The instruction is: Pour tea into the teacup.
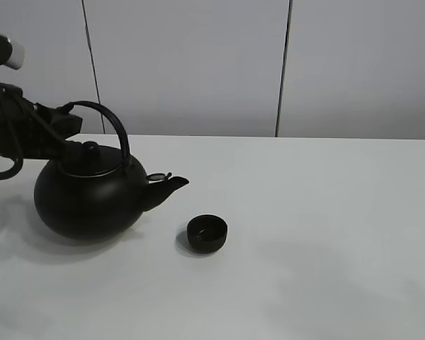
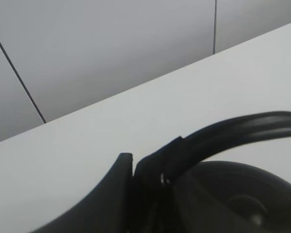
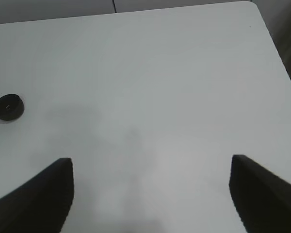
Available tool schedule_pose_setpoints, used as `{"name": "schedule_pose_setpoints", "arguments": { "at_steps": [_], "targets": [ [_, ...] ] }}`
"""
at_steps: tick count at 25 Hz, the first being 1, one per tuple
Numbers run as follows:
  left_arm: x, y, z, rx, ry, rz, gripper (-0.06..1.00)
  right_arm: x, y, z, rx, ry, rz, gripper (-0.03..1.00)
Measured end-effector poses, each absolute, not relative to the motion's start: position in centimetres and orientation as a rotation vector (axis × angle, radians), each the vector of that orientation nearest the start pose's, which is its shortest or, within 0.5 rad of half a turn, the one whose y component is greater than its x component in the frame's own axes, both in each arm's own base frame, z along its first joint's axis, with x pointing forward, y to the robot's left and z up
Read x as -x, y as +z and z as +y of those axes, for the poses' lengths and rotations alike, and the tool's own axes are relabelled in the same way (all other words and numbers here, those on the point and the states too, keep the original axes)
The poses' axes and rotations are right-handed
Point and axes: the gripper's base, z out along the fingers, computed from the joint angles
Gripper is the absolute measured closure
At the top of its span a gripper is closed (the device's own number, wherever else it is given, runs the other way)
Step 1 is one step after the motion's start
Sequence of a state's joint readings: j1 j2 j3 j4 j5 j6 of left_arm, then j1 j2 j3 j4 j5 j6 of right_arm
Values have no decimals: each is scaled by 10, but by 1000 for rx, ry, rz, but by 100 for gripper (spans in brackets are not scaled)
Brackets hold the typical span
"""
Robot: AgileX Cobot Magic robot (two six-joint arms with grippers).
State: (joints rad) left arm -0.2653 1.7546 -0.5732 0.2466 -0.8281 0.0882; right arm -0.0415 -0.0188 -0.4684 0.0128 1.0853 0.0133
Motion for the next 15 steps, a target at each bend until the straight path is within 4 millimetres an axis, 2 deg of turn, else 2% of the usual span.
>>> {"name": "schedule_pose_setpoints", "arguments": {
  "at_steps": [3,15],
  "targets": [
    [-299,163,-99,-601,-178,1724,81,5,266,1,-56,-2,2081,37],
    [-303,168,-119,-715,-190,1728,82,5,266,1,-56,-2,2081,37]
  ]
}}
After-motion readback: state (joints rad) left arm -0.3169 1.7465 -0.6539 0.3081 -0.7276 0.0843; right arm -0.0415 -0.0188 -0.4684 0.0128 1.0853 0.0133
